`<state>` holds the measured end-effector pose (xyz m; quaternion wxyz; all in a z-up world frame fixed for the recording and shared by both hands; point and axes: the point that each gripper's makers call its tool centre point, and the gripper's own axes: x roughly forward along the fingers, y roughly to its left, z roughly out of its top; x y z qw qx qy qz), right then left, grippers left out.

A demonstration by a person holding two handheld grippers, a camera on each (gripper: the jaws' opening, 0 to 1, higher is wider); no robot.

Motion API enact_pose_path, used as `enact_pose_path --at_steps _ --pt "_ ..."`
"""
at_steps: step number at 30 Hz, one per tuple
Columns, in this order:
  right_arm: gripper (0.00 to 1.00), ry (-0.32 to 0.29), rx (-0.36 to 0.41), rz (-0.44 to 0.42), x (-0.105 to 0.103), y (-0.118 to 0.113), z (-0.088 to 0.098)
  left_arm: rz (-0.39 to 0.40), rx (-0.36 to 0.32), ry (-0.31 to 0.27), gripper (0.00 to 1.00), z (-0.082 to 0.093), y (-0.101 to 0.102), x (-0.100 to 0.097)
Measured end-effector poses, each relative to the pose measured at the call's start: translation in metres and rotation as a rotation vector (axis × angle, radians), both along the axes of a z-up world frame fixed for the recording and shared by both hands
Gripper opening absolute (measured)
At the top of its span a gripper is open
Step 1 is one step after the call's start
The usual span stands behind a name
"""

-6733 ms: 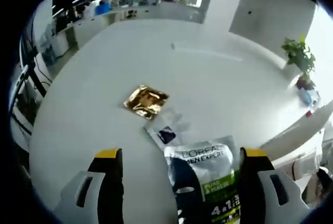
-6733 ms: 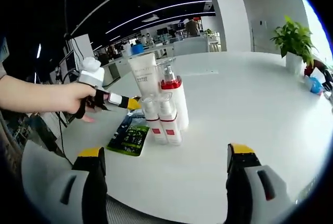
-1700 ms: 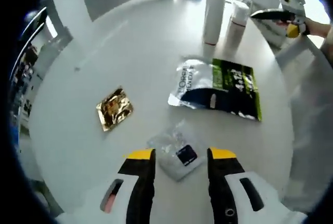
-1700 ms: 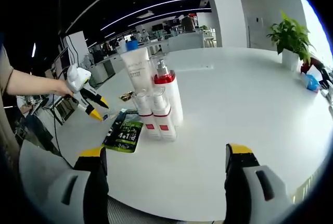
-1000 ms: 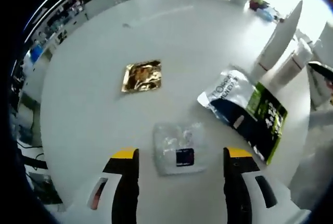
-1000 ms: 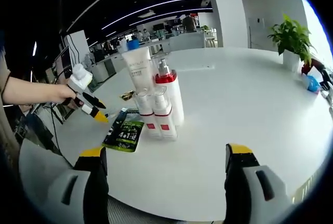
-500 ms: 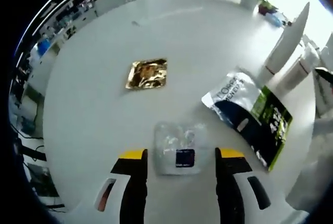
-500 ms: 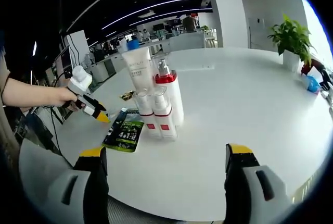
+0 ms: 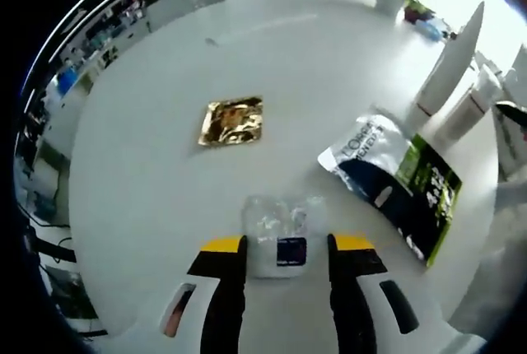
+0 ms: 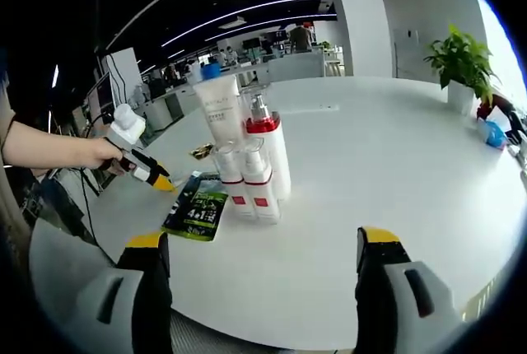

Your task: Arrange the skincare products in the storage area until every visible bottle or jar stands upright without overlapping.

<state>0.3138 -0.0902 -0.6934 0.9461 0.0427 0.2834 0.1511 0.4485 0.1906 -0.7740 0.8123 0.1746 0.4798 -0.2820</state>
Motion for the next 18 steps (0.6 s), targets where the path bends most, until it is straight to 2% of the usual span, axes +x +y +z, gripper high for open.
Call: enact_pose_path --at_steps 9,18 --pt "0.94 -0.004 -0.003 0.005 0.000 0.001 0.001 -0.030 -0.011 -0.013 0.37 0.011 0.000 0.002" --pt "0.94 -0.007 -0.007 0.014 0.000 0.002 0.001 -0.139 0.000 -0.011 0.37 0.018 -0.005 -0.008"
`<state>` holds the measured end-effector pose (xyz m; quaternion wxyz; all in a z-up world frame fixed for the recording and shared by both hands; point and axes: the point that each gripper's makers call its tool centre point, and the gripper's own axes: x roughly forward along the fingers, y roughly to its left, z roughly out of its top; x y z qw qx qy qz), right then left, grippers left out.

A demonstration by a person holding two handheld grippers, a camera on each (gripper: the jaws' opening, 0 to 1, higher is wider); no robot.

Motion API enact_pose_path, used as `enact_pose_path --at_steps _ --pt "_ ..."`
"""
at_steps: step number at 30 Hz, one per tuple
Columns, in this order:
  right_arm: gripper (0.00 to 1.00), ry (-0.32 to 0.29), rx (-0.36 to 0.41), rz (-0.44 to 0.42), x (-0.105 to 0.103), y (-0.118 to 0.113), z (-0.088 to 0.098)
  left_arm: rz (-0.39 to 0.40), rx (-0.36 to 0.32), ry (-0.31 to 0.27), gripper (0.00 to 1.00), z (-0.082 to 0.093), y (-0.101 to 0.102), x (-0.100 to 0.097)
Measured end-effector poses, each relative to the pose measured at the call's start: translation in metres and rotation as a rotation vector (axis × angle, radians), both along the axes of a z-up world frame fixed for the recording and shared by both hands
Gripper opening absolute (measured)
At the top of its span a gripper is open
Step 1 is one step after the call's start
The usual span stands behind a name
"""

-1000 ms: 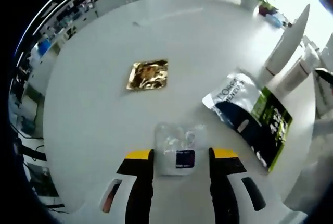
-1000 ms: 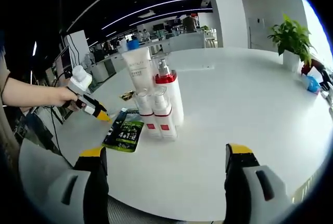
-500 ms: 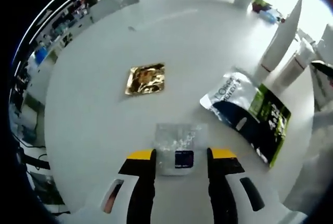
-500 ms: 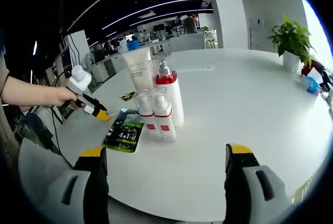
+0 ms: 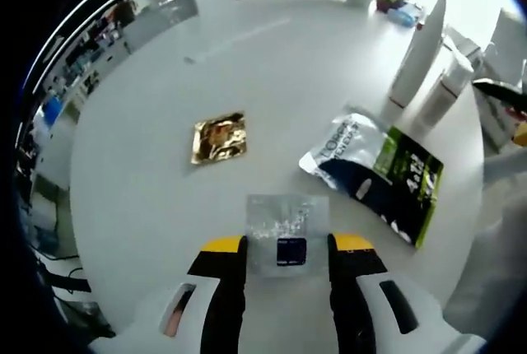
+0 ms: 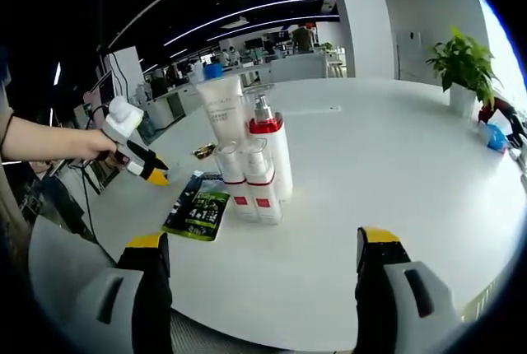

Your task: Arrange the skincare products in the storage area until every visible bottle or jar stands upright without overlapping.

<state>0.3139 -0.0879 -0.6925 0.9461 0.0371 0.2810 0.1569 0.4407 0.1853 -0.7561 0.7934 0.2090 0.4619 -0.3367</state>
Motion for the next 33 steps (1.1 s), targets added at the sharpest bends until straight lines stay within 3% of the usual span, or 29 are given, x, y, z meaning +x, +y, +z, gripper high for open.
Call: enact_pose_path --at_steps 10,21,30,33 --pt "0.94 -0.007 -0.009 0.008 0.000 0.001 0.001 -0.172 0.016 0.011 0.37 0.003 -0.010 -0.021" --pt "0.94 -0.013 -0.015 0.020 0.000 0.003 0.002 -0.305 0.021 0.028 0.37 0.003 -0.014 -0.044" --pt "0.94 -0.018 -0.019 0.026 0.000 0.004 0.003 -0.444 0.063 0.052 0.37 -0.006 -0.020 -0.067" --pt "0.94 -0.017 -0.021 0.029 0.000 0.004 0.003 -0.474 0.065 0.057 0.37 -0.010 -0.020 -0.064"
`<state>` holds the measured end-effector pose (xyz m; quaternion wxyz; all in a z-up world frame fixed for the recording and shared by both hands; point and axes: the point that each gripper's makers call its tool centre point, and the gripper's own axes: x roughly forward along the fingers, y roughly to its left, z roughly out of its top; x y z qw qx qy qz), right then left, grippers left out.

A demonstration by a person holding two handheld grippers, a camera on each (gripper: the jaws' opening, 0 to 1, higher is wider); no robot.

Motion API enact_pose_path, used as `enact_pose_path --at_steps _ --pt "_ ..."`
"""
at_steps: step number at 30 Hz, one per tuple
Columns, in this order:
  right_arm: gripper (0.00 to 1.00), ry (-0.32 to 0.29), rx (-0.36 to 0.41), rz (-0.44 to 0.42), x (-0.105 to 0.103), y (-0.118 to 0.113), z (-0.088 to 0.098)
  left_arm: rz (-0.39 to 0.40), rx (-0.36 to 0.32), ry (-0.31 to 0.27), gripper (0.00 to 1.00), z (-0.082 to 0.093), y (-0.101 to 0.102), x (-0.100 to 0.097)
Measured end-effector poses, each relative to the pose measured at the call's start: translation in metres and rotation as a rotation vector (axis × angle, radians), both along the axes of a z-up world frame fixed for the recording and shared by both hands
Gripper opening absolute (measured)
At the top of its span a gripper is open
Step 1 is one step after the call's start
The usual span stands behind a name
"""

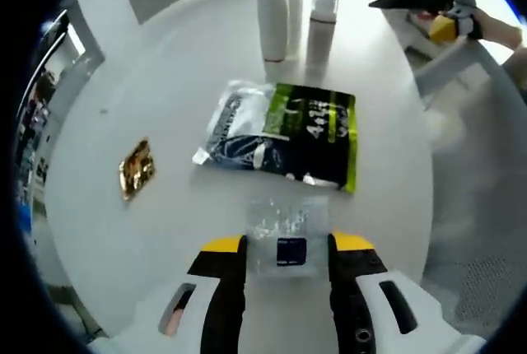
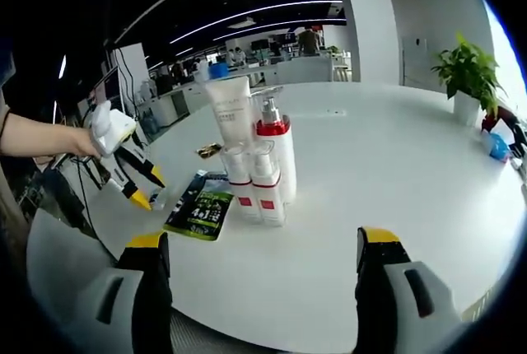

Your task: Arrange the skincare products in the storage area until every visible bottle or jar stands upright without overlapping.

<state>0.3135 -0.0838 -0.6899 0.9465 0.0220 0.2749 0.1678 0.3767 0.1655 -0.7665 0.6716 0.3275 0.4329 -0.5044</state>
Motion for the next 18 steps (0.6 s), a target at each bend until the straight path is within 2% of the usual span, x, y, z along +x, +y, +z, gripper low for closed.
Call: enact_pose_path --at_steps 7,13,18 --pt "0.94 0.002 -0.004 0.003 0.000 0.000 -0.001 -0.079 0.013 0.026 0.37 -0.010 0.001 -0.010" --pt "0.94 0.002 -0.010 0.000 0.000 0.000 -0.001 -0.086 0.016 0.042 0.37 -0.018 0.004 -0.009" --pt "0.94 0.004 -0.015 -0.004 0.000 -0.001 -0.001 -0.102 0.016 0.038 0.37 -0.018 0.003 -0.010"
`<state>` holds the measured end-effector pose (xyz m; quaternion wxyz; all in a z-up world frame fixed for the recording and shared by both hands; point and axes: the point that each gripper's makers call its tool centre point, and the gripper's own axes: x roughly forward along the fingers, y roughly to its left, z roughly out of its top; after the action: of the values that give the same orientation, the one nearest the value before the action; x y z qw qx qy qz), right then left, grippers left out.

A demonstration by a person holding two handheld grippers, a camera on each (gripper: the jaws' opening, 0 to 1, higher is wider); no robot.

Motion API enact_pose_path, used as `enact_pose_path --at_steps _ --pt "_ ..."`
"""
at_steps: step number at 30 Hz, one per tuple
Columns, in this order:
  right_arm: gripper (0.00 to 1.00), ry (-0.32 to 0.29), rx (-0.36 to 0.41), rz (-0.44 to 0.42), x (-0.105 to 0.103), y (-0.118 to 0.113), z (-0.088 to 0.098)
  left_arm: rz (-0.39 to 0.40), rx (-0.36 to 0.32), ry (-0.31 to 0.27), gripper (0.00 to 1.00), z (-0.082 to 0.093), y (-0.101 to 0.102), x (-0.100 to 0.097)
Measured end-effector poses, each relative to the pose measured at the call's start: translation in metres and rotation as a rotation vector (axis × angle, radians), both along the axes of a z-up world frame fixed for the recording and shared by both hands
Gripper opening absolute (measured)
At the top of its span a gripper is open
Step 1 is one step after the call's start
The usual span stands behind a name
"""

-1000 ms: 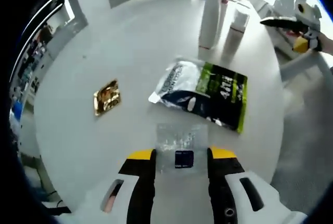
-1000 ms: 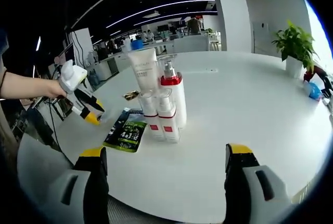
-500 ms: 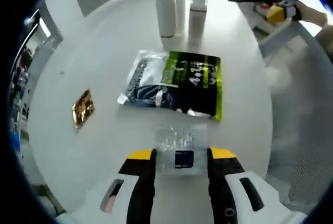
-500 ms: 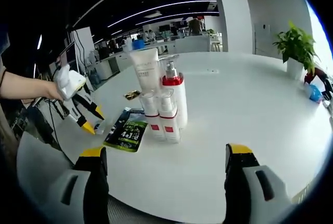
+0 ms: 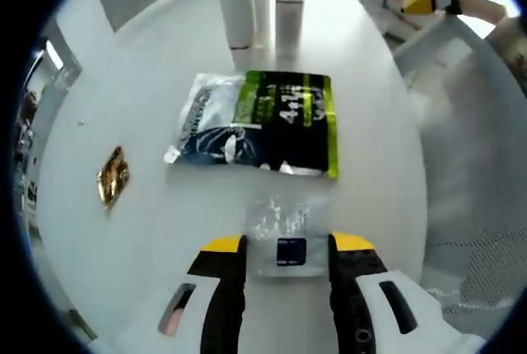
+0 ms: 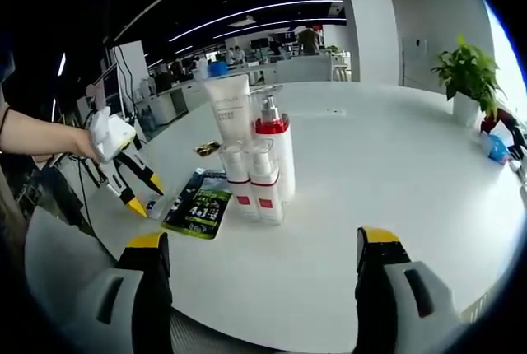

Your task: Arrange the skincare products in the storage area until every visible bottle or jar stands upright without overlapping.

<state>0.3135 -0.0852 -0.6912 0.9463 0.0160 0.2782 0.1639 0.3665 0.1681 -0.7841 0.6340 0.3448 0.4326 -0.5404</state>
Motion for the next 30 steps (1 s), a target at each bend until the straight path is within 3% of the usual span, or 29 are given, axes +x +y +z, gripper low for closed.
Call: enact_pose_path --at_steps 10,30 --pt "0.94 -0.002 -0.002 -0.006 0.0003 -0.0014 0.0003 -0.021 0.001 -0.010 0.37 -0.0003 -0.0025 0.0005" --pt "0.94 0.000 -0.007 0.014 -0.0006 0.0019 -0.0004 0.019 -0.004 -0.025 0.43 0.0040 -0.0057 -0.0005"
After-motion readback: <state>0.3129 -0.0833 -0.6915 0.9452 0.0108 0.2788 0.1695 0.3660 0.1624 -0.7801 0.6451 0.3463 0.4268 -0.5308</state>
